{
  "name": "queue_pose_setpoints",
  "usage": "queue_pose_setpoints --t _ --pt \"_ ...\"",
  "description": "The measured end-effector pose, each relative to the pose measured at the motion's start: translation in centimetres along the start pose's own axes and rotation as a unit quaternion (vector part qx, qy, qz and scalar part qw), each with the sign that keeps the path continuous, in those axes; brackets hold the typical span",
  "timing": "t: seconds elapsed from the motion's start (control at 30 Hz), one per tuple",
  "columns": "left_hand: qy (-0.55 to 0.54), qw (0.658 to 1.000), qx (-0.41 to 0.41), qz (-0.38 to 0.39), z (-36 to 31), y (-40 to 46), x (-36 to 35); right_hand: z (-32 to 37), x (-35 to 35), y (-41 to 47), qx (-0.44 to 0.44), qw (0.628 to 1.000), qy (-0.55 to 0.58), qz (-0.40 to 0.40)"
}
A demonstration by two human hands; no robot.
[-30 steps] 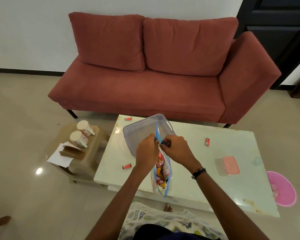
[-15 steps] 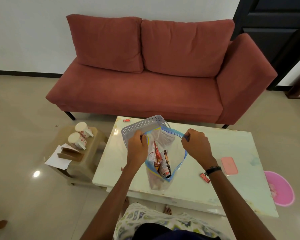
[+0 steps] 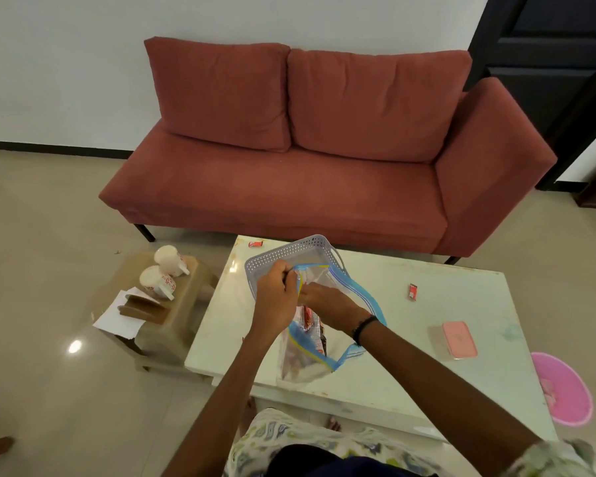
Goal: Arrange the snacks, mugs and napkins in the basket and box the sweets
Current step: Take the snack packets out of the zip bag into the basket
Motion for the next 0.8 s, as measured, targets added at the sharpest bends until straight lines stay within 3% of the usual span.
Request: queue_pose_setpoints --t 0.17,0.37,0.63,0.8 --pt "-0.004 1.000 -0.012 0.010 -0.2 -0.3 0.2 0.6 1.3 0.6 0.093 0.986 -0.137 -0.037" --pt "0.000 1.000 0.014 -0.014 1.2 0.1 0.1 0.6 2.7 0.4 0.113 0.988 -0.106 0.000" --pt "-0.012 0.994 0.077 -0.073 2.9 2.6 -0.7 -2.8 7.1 0.5 0.007 0.997 -0.025 -0.078" --pt "-0.043 0.986 0.094 -0.130 2.8 5.5 -0.7 -6.5 10.9 0.0 -0.082 0.986 0.092 -0.111"
Point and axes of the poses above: each hand's wrist, its own y-axis towards the middle knuckle, its own x-axis out of the back of the hand, z = x × y, the point moved 4 cm from there along y, towards the middle knuckle, and after that the axes turned 11 degrees about -y, right-handed, at the moved point
